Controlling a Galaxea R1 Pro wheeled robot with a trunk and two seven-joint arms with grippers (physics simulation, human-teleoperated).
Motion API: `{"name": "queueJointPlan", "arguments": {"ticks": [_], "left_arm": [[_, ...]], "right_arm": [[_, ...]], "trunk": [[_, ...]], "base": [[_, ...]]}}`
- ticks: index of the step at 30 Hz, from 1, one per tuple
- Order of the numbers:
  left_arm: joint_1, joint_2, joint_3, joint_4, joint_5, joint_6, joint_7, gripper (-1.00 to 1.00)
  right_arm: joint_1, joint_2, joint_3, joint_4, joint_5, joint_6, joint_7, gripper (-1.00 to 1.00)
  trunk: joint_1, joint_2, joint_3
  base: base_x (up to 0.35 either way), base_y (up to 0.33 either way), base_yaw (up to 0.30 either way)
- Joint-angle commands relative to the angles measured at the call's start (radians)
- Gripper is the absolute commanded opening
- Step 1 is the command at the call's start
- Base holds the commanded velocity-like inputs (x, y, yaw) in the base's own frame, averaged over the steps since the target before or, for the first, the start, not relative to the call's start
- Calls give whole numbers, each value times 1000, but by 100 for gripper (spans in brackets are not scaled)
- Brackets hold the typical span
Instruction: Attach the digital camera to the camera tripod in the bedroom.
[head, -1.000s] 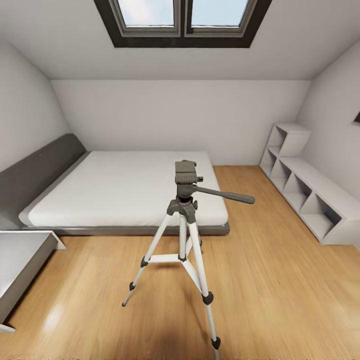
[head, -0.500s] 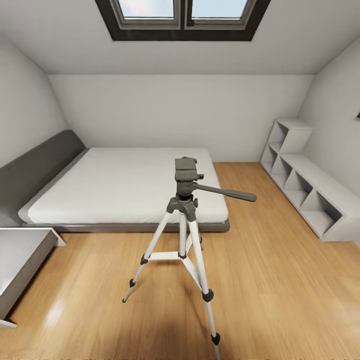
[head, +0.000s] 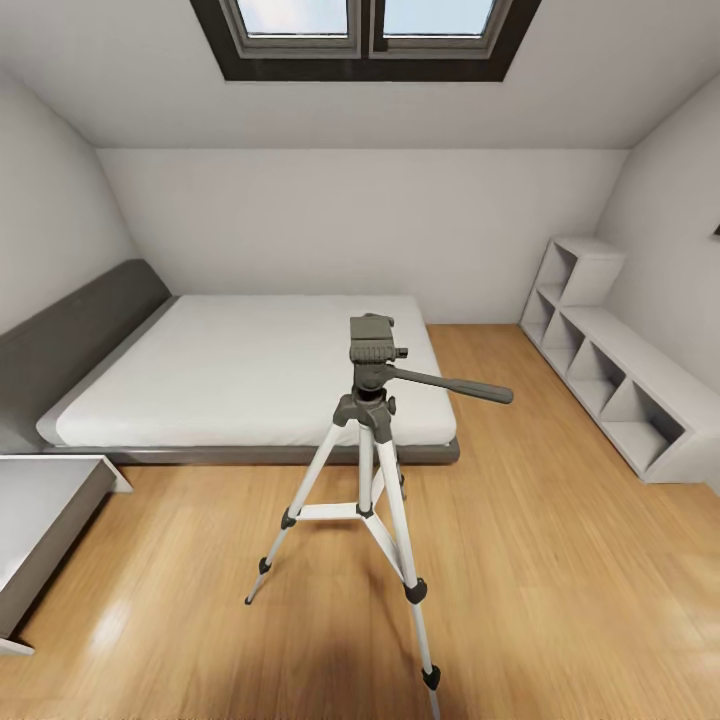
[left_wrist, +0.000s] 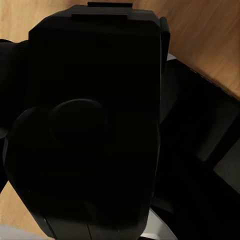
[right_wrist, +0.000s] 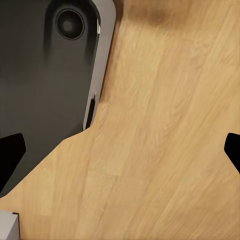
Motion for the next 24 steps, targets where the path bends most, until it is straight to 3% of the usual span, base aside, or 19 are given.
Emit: {"name": "queueJointPlan", "arguments": {"ticks": [1, 17, 21, 24], "left_arm": [[-1, 0, -8, 0, 9, 2, -3, -100], [-1, 0, -8, 0, 9, 3, -3, -100], [-1, 0, -8, 0, 9, 3, -3, -100], [-1, 0, -8, 0, 9, 3, -3, -100]], "right_arm": [[-1, -1, -8, 3, 7, -2, 1, 100], [-1, -2, -7, -11, 15, 4, -24, 100], [-1, 0, -8, -128, 16, 41, -14, 100], [-1, 2, -9, -284, 9, 129, -3, 100]], "trunk": [[0, -2, -2], [0, -2, -2], [0, -2, -2], [0, -2, -2]], "base": [[0, 0, 0], [0, 0, 0], [0, 0, 0], [0, 0, 0]]}}
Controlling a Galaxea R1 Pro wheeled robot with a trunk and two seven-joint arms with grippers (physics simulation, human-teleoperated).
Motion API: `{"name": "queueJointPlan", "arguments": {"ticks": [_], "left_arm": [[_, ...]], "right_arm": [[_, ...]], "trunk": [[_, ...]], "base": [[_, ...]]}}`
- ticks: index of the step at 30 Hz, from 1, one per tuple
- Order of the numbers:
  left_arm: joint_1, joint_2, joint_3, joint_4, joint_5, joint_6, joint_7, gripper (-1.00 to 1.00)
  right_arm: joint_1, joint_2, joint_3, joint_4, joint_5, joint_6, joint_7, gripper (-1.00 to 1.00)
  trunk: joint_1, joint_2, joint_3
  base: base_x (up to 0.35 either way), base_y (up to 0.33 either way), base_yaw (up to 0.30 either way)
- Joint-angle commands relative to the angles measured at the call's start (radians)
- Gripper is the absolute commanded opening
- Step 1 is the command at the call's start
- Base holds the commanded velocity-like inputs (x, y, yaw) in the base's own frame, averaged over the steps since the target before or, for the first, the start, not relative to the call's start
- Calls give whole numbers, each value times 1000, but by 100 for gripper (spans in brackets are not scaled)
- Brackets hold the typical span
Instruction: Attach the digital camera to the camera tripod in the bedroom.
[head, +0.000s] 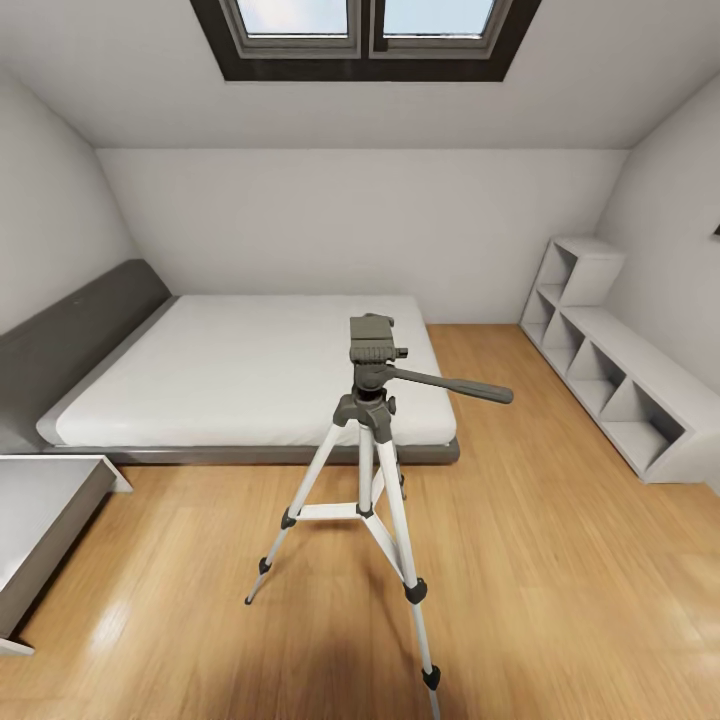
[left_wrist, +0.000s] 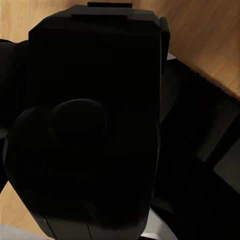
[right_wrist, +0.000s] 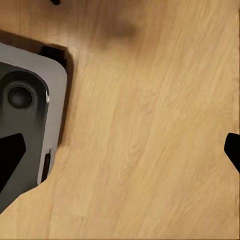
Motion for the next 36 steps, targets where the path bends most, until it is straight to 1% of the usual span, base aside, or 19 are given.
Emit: {"name": "queueJointPlan", "arguments": {"ticks": [1, 3, 4, 7, 8, 11, 12, 15, 16, 18, 20, 21, 25, 27, 29, 31, 33, 35, 36], "left_arm": [[-1, 0, -8, 0, 9, 2, -3, -100], [-1, 0, -8, 0, 9, 2, -3, -100], [-1, 0, -8, 0, 9, 2, -4, -100], [-1, 0, -8, 0, 9, 2, -4, -100], [-1, 0, -8, 0, 9, 2, -4, -100], [-1, 0, -8, 0, 9, 2, -4, -100], [-1, 0, -8, 0, 9, 2, -3, -100], [-1, 0, -8, -1, 9, 3, -3, -100], [-1, 0, -8, -1, 9, 3, -3, -100], [-1, -1, -8, 0, 8, 3, -3, -100], [-1, -4, -9, 0, 6, 3, -3, -100], [-1, -10, -9, 0, 3, 3, -3, -100], [-1, -22, -9, -1, -2, 3, -3, -100], [-1, -27, -9, -1, -9, 3, -3, -100], [-1, -29, -10, -1, -12, 3, -3, -100], [-1, -30, -10, -1, -14, 3, -3, -100], [-1, -30, -10, -1, -15, 3, -3, -100], [-1, -30, -10, -1, -15, 4, -3, -100], [-1, -30, -10, -1, -15, 4, -3, -100]], "right_arm": [[0, 6, -11, -151, 4, 104, 35, 100], [0, 12, -12, -251, 2, 177, 67, 100], [0, 17, -13, -349, 0, 249, 109, 100], [0, 24, -12, -488, 0, 346, 170, 100], [0, 29, -10, -573, 1, 398, 202, 100], [0, 42, -4, -686, 4, 459, 237, 100], [0, 53, 7, -759, 5, 491, 253, 100], [2, 61, 27, -856, 3, 543, 276, 100], [-4, 64, 36, -904, 2, 587, 293, 100], [-24, 66, 42, -938, 1, 641, 313, 100], [-62, 67, 46, -962, 0, 700, 336, 100], [-111, 68, 48, -978, -1, 760, 362, 100], [-218, 69, 50, -991, -1, 861, 416, 100], [-312, 66, 51, -1003, -3, 913, 461, 100], [-370, 64, 52, -1020, -3, 933, 499, 100], [-419, 61, 53, -1057, -4, 948, 569, 100], [-431, 62, 55, -1081, -3, 951, 615, 100], [-445, 68, 56, -1120, 1, 947, 704, 100], [-447, 68, 55, -1125, 4, 946, 721, 100]], "trunk": [[0, -2, -2], [0, -2, -2], [0, -2, -2], [0, -2, -2], [0, -2, -2], [0, -2, -2], [0, -2, -2], [0, -2, -2], [0, -2, -2], [0, -2, -2], [0, -2, -2], [0, -2, -2], [0, -2, -2], [0, -2, -2], [0, -2, -2], [0, -2, -2], [0, -2, -2], [0, -2, -2], [0, -2, -2]], "base": [[0, 0, 0], [0, 0, 0], [0, 0, 0], [0, 0, 0], [0, 0, 0], [0, 0, 0], [0, 0, 0], [0, 0, 0], [0, 0, 0], [0, 0, 0], [0, 0, 0], [0, 0, 0], [0, 0, 0], [0, 0, 0], [0, 0, 0], [0, 0, 0], [0, 0, 0], [0, 0, 0], [0, 0, 0]]}}
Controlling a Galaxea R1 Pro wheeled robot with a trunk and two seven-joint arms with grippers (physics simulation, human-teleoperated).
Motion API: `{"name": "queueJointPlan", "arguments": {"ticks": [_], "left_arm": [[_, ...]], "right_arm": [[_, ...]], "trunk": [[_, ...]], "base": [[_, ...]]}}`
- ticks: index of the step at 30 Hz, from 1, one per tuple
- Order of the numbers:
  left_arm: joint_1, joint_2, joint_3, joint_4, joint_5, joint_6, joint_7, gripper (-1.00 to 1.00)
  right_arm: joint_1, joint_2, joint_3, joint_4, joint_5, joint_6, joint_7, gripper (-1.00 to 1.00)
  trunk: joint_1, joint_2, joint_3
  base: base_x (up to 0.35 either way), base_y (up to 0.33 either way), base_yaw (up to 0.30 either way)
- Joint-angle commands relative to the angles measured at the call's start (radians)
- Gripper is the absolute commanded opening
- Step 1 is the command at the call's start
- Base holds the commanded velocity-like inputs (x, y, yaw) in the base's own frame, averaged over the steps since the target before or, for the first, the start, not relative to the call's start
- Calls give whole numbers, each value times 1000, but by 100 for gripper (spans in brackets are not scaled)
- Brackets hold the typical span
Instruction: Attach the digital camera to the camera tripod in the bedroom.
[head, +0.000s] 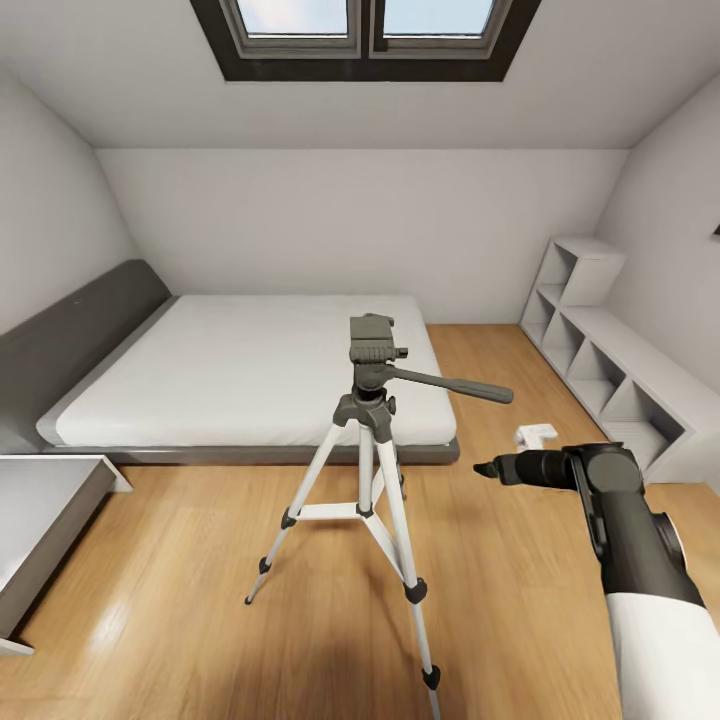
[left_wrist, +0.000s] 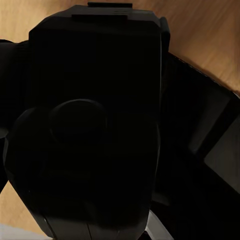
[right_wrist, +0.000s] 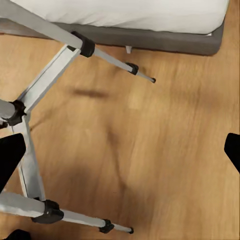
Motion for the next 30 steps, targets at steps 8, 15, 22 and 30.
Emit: {"name": "queueJointPlan", "arguments": {"ticks": [8, 15, 22, 30], "left_arm": [[-1, 0, -8, 0, 9, 0, -3, -100], [-1, 1, -8, 0, 9, 1, -3, -100], [-1, 1, -8, 0, 9, 1, -3, -100], [-1, 3, -8, 0, 9, 1, -3, -100]], "right_arm": [[-8, -3, 3, -21, 17, -4, 75, 100], [-8, -1, 4, -22, 17, -4, 76, 100], [-8, 5, 21, -22, 11, -13, 79, 100], [-8, 76, 28, -26, 5, -57, 107, 100]], "trunk": [[1, -2, -2], [1, -2, -2], [1, -2, -2], [1, -2, -2]], "base": [[-137, 0, 0], [-27, 0, 0], [-3, 0, 0], [0, 0, 0]]}}
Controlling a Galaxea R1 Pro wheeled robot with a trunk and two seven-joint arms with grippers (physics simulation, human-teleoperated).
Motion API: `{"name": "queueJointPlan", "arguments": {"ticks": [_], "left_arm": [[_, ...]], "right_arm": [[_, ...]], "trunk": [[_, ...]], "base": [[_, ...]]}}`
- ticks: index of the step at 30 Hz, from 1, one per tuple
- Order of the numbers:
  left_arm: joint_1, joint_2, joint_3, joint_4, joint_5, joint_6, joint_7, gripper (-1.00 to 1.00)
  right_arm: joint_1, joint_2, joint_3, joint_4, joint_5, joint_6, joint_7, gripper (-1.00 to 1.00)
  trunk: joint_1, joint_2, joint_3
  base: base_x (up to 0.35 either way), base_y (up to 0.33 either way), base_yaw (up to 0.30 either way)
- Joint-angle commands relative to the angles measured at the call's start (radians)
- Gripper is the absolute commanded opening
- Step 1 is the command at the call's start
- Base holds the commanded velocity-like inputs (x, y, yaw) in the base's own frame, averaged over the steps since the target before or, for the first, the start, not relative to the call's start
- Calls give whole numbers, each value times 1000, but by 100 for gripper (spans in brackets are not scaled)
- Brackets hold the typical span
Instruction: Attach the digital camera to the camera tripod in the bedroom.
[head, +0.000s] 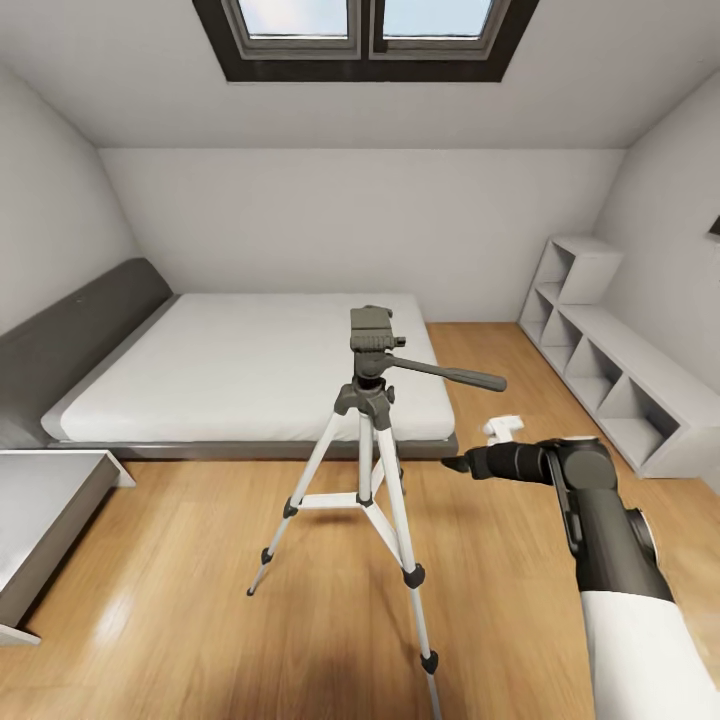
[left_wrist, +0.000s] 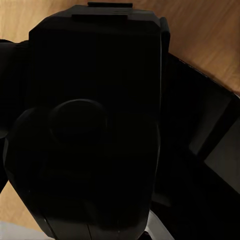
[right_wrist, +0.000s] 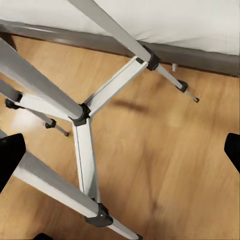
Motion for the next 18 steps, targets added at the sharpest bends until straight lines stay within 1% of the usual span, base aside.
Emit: {"name": "queueJointPlan", "arguments": {"ticks": [1, 2, 3, 4, 5, 7, 8, 9, 10, 13, 18], "left_arm": [[-1, 0, -8, 0, 9, 2, -3, -100], [-1, 0, -9, 0, 9, 2, -3, -100], [-1, 0, -9, 0, 9, 1, -3, -100], [-1, 0, -8, 0, 9, 1, -3, -100], [-1, 0, -8, 0, 9, 1, -3, -100], [-1, 0, -8, 0, 9, 1, -3, -100], [-1, 1, -8, 0, 9, 1, -3, -100], [-1, 1, -9, 0, 9, 1, -3, -100], [-1, 2, -9, 0, 9, 1, -3, -100], [-1, 3, -9, 0, 9, 0, -3, -100], [-1, 3, -9, 0, 9, 0, -3, -100]], "right_arm": [[-1, 6, -1, -1, 10, -2, 16, 100], [-1, 15, 0, -1, 10, -11, 28, 100], [-1, 24, 1, 0, 11, -31, 59, 100], [-1, 26, 4, 0, 11, -36, 68, 100], [-1, 28, 16, 1, 11, -44, 86, 100], [-1, 30, 37, 1, 12, -49, 102, 100], [-1, 30, 62, 1, 13, -52, 111, 100], [-1, 31, 74, 2, 13, -54, 115, 100], [-1, 31, 101, 2, 12, -56, 120, 100], [-1, 32, 119, 3, 12, -57, 123, 100], [-1, 33, 128, 3, 12, -58, 124, 100]], "trunk": [[1, -2, -2], [1, -2, -2], [1, -2, -2], [1, -2, -2], [1, -2, -2], [1, -2, -2], [1, -2, -2], [1, -2, -2], [1, -2, -2], [1, -2, -2], [1, -2, -2]], "base": [[0, 0, 0], [0, 0, 0], [0, 0, 0], [0, 0, 0], [0, 0, 0], [0, 0, 0], [0, 0, 0], [0, 0, 0], [0, 0, 0], [0, 0, 0], [0, 0, 0]]}}
